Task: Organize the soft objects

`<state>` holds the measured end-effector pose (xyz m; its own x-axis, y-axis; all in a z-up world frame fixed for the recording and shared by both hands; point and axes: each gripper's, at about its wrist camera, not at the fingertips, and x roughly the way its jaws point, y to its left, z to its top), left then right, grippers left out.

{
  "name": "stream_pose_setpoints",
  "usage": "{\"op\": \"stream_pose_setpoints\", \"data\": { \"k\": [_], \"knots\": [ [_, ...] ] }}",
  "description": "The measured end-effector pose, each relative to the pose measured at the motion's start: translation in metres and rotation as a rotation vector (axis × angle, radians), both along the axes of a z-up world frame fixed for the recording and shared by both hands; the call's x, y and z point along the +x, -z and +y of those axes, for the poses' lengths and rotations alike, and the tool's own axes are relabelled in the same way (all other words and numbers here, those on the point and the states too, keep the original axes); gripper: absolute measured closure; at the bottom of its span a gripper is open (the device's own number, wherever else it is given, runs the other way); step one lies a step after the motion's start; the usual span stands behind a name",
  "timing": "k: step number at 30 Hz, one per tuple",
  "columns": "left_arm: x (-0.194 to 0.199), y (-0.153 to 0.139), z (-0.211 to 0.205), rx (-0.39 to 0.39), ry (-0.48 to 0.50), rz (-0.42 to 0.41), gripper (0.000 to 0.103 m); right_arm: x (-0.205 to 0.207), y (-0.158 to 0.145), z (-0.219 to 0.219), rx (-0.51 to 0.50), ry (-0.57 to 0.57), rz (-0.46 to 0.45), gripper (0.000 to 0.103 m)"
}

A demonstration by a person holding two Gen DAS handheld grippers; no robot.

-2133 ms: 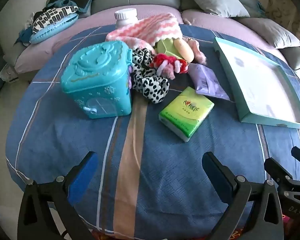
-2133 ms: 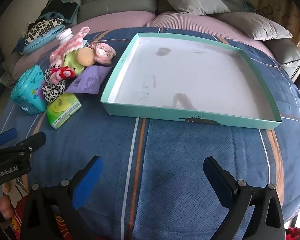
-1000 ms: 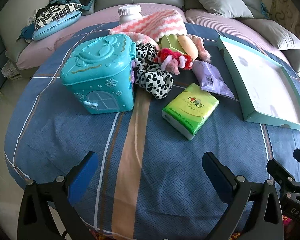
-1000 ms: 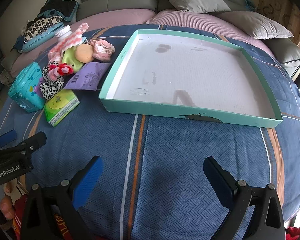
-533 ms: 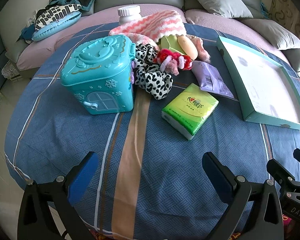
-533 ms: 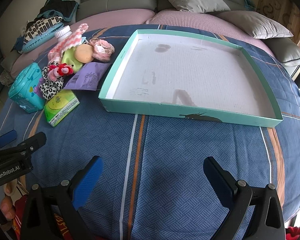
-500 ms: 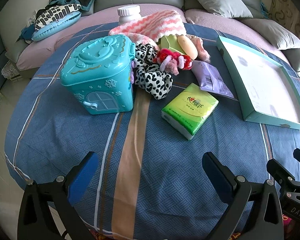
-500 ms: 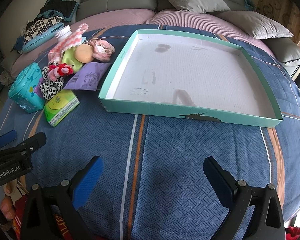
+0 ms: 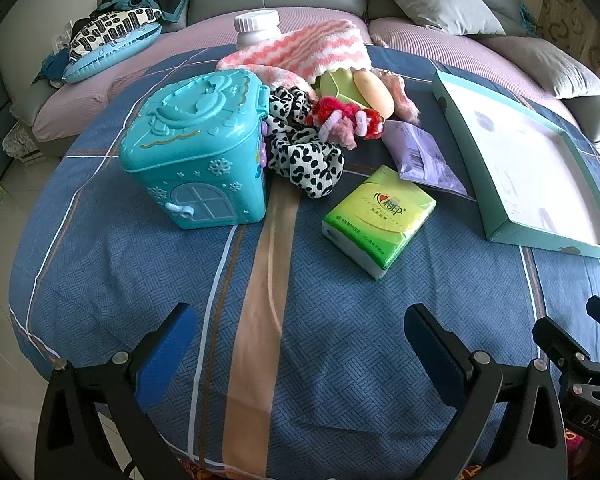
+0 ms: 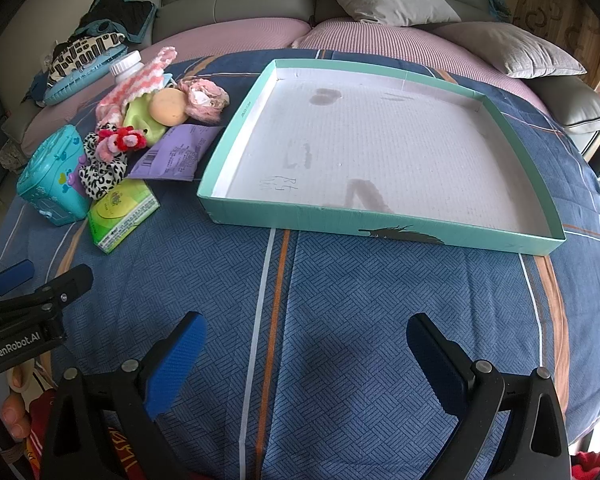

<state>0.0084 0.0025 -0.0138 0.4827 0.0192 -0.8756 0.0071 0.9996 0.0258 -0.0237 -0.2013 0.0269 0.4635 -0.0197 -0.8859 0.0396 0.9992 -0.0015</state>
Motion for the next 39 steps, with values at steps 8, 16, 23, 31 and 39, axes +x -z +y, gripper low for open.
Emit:
{"op": "stream_pose_setpoints", "data": {
  "k": [8, 16, 23, 31, 39],
  "knots": [
    [0.001, 0.002, -0.001, -0.006, 0.007, 0.004, 0.0, -0.001, 0.0, 0.0, 0.0, 0.0, 0.001, 0.001],
    [0.002, 0.003, 0.0, -0.018, 0.014, 0.004, 0.0, 0.0, 0.0, 0.0, 0.0, 0.0, 0.0, 0.001],
    [0.0, 0.002, 0.004, -0.029, 0.015, -0.001, 0.0, -0.001, 0.001, 0.0, 0.0, 0.0, 0.0, 0.001],
    [-0.004, -0.004, 0.012, -0.06, 0.02, -0.011, 0.0, -0.002, 0.001, 0.0, -0.004, 0.0, 0.002, 0.001],
    [0.0, -0.038, 0.022, -0.129, 0.071, -0.059, 0.0, -0.004, -0.018, -0.001, 0.015, -0.016, -0.061, 0.001]
  ]
}}
